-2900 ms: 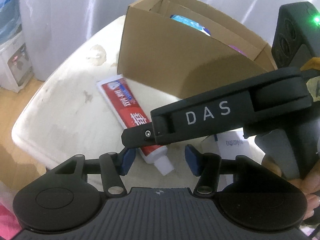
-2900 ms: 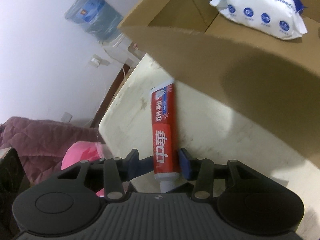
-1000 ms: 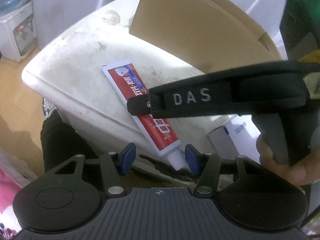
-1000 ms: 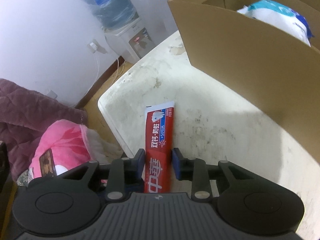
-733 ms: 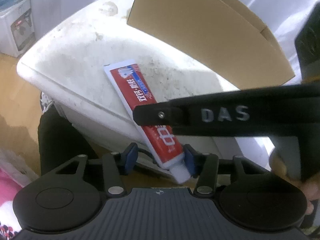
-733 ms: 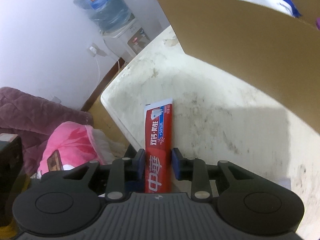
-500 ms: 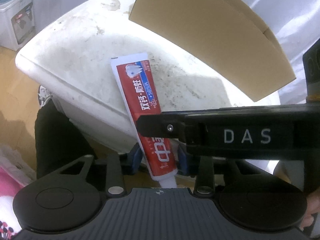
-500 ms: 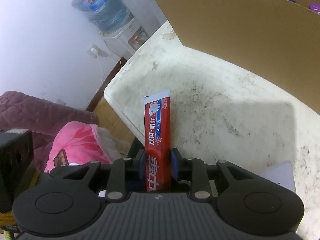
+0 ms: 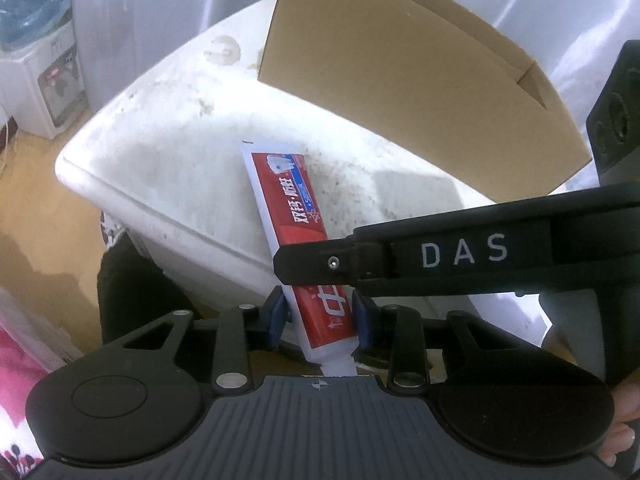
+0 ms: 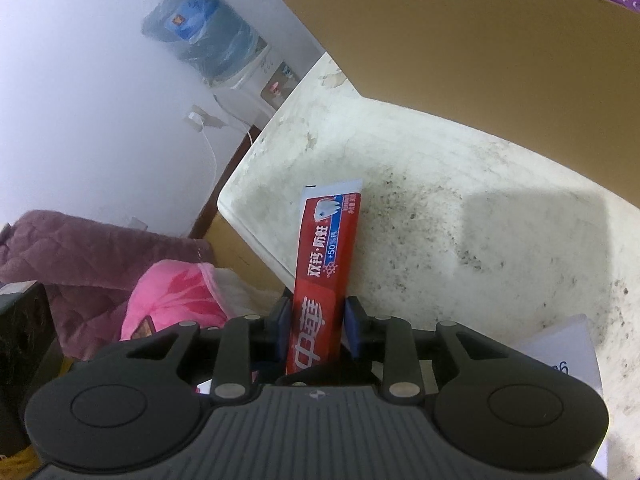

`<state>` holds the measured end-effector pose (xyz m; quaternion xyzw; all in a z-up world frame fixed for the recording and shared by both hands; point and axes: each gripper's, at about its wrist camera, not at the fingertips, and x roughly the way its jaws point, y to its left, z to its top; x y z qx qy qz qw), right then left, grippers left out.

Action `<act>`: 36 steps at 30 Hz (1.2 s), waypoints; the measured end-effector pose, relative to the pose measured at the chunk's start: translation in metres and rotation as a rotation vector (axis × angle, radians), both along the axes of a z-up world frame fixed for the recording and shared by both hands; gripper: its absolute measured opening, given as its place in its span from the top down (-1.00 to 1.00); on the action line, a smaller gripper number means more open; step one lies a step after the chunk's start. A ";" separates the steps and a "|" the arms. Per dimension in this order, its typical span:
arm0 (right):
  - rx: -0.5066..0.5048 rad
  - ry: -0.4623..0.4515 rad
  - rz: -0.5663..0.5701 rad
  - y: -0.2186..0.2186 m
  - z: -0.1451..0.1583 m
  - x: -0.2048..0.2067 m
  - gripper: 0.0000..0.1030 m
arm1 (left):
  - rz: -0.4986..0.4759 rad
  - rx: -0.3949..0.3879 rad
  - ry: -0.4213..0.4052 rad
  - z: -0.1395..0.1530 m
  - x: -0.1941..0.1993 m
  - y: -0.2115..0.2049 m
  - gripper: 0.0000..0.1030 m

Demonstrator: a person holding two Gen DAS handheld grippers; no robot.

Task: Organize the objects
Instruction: 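Hold the red toothpaste tube upright in the right gripper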

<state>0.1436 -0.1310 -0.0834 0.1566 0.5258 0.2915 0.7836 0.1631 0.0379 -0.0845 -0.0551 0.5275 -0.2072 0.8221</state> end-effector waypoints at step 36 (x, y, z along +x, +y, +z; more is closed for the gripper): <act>0.111 -0.037 -0.056 -0.021 0.025 0.002 0.38 | -0.007 0.041 -0.133 0.039 -0.004 -0.015 0.34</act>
